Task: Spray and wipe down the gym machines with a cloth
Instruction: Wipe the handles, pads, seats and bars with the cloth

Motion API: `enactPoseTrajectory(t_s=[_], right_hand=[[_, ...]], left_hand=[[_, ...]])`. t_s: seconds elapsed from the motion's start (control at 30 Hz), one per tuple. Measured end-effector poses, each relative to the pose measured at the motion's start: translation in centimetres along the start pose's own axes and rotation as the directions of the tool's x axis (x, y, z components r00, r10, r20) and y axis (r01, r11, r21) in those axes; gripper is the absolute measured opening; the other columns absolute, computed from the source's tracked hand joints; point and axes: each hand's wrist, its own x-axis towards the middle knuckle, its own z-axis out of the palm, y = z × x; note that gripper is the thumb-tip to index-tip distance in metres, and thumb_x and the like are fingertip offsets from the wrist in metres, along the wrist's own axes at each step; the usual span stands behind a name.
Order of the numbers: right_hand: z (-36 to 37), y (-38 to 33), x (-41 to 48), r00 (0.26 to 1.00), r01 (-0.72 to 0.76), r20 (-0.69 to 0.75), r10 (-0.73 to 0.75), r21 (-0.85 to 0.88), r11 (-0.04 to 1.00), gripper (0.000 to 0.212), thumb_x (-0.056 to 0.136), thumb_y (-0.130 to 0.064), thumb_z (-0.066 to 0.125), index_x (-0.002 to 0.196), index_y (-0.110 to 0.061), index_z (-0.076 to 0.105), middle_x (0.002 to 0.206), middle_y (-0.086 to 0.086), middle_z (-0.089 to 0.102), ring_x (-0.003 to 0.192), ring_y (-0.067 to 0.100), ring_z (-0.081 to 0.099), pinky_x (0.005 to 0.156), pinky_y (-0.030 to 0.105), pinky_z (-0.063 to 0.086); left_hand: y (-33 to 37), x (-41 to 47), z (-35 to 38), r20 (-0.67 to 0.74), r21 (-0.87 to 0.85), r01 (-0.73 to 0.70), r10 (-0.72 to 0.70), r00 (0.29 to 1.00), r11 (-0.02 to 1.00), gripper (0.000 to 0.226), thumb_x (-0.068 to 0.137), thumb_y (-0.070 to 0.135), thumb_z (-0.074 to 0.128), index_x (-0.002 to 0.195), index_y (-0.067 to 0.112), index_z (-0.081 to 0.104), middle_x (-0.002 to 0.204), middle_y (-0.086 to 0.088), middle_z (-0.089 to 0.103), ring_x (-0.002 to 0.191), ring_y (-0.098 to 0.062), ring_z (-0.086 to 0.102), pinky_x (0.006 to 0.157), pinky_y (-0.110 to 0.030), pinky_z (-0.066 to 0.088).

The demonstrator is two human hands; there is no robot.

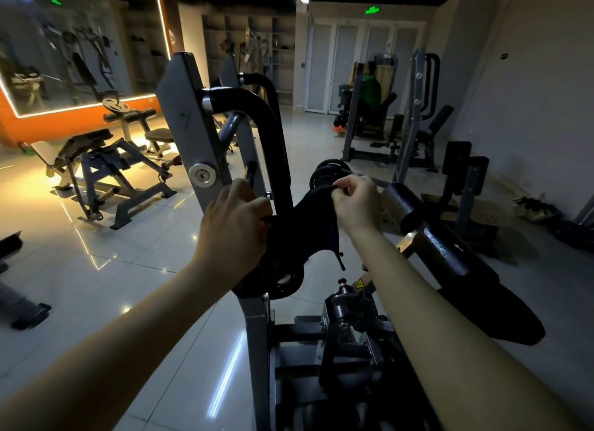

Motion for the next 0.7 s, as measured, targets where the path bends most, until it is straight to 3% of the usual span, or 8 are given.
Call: enactPoseTrajectory(t_s=[0.07,0.13,0.2,0.3,0.4,0.47,0.57,0.7], right_hand=[[1.1,-0.6,0.2,0.997,-0.059,0.052,0.063,-0.074,0.995,0.011,0.091,-0.016,0.061,0.095,-0.023,0.069,0.107,0.007,0.067,0.093,0.028,0.067,0.083,0.047,0.059],[2.1,-0.9,-0.1,0.972,-0.212,0.125,0.201,0.084,0.974,0.014,0.089,-0.013,0.058,0.088,-0.024,0.066,0.098,0.007,0.071,0.091,0.034,0.069,0.084,0.052,0.059],[3.0,-0.6,-0.7,0.959,-0.253,0.184,0.216,0.208,0.945,0.014,0.093,-0.01,0.058,0.09,-0.022,0.065,0.094,0.005,0.07,0.093,0.032,0.07,0.089,0.054,0.058],[3.6,-0.5,-2.9,0.91,-0.319,0.381,0.164,0.39,0.864,0.012,0.102,-0.019,0.058,0.111,-0.016,0.065,0.104,0.007,0.071,0.1,0.025,0.069,0.092,0.043,0.056],[3.8,0.6,-4.6,0.834,-0.4,0.541,0.107,0.459,0.793,0.04,0.1,-0.034,0.065,0.135,-0.019,0.054,0.122,0.004,0.071,0.111,0.017,0.069,0.094,0.033,0.054],[4.1,1.4,-5.2,0.832,-0.41,0.548,0.083,0.509,0.757,0.04,0.099,-0.024,0.068,0.135,-0.018,0.053,0.125,0.002,0.07,0.113,0.016,0.069,0.09,0.026,0.054],[4.6,2.4,-6.3,0.856,-0.347,0.513,0.061,0.483,0.804,0.02,0.102,-0.017,0.062,0.121,-0.018,0.063,0.113,0.003,0.074,0.108,0.017,0.071,0.085,0.026,0.054],[4.4,4.1,-8.0,0.863,-0.326,0.499,0.073,0.441,0.836,0.021,0.106,-0.017,0.055,0.108,-0.027,0.074,0.105,0.001,0.077,0.107,0.017,0.071,0.09,0.028,0.056]], left_hand=[[0.3,0.2,-0.1,-0.011,0.096,-0.004,0.005,1.0,0.995,0.017,0.093,0.029,0.067,0.102,0.015,0.072,0.098,-0.01,0.06,0.084,-0.027,0.059,0.072,-0.037,0.048],[0.5,0.3,-0.3,0.04,0.073,0.077,-0.08,0.996,0.994,0.019,0.098,0.03,0.06,0.106,0.018,0.071,0.086,-0.004,0.065,0.076,-0.025,0.063,0.066,-0.033,0.045],[0.4,0.1,0.0,0.065,0.047,0.138,-0.141,0.988,0.989,0.017,0.1,0.028,0.058,0.107,0.019,0.07,0.079,0.0,0.062,0.073,-0.026,0.065,0.062,-0.031,0.042],[0.4,0.0,0.5,0.05,-0.022,0.18,-0.178,0.983,0.983,0.013,0.101,0.023,0.058,0.104,0.017,0.069,0.074,0.003,0.056,0.067,-0.024,0.062,0.061,-0.03,0.042],[0.4,-0.2,1.6,0.077,-0.161,0.29,-0.281,0.957,0.943,0.011,0.099,0.016,0.061,0.104,0.017,0.07,0.077,0.005,0.059,0.069,-0.018,0.065,0.066,-0.035,0.055],[0.5,-0.4,2.5,0.107,-0.303,0.409,-0.396,0.912,0.861,0.012,0.097,0.011,0.062,0.104,0.018,0.069,0.086,0.004,0.066,0.076,-0.018,0.068,0.072,-0.039,0.061],[1.2,-0.7,4.2,0.203,-0.52,0.525,-0.5,0.842,0.674,0.024,0.095,0.003,0.056,0.109,0.021,0.061,0.098,0.003,0.068,0.09,-0.017,0.068,0.08,-0.042,0.062],[2.6,-0.9,5.8,0.255,-0.738,0.529,-0.552,0.794,0.42,0.042,0.093,0.003,0.061,0.121,0.032,0.051,0.107,0.012,0.066,0.104,-0.009,0.066,0.09,-0.041,0.06]])
